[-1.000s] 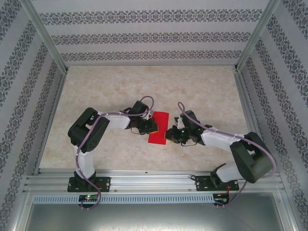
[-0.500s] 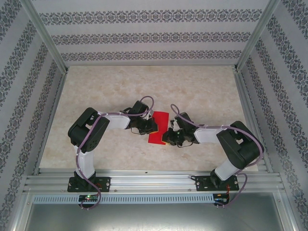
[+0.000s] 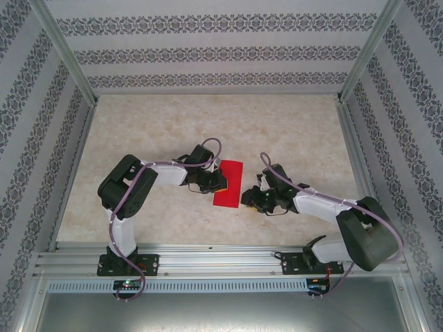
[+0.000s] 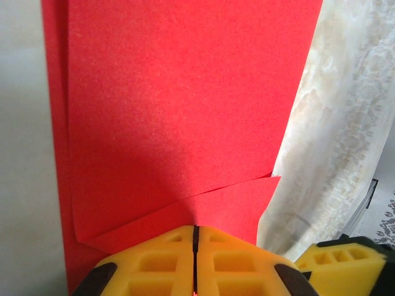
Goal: Fold a paper plane with a square sheet of paper (pick it up from the middle)
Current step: Fold the triangle a second time at the center of the table, then turn over the paper at the center of the table.
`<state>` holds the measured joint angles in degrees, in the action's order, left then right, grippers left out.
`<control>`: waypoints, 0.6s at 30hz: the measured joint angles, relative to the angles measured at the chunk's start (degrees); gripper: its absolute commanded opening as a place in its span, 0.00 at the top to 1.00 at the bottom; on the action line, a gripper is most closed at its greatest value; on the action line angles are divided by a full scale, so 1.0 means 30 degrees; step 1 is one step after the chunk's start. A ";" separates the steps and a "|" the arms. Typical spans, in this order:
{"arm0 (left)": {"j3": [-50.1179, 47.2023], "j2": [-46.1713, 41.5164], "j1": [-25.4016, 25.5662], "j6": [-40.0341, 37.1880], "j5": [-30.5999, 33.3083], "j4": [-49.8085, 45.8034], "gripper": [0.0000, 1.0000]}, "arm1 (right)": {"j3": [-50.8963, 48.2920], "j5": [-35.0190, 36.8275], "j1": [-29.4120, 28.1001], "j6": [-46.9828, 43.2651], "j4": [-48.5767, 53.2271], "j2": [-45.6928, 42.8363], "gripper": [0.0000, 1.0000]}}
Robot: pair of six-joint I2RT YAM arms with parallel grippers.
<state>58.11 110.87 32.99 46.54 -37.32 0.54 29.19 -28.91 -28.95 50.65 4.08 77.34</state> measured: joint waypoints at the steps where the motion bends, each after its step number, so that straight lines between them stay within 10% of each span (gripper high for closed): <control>1: 0.0000 -0.0007 0.0000 0.0000 0.0000 -0.0007 0.89 | 0.0321 0.0000 0.0102 0.0029 -0.0051 0.0211 0.64; 18: 0.0962 -0.0007 -0.0036 -0.0372 0.0590 -0.1858 0.86 | 0.2018 -0.0131 0.0372 0.0947 -0.2565 0.4284 0.66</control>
<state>60.99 110.85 32.88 45.43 -35.55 -5.04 35.24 -29.30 -27.83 53.49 -3.62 90.19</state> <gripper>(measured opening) 0.142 0.349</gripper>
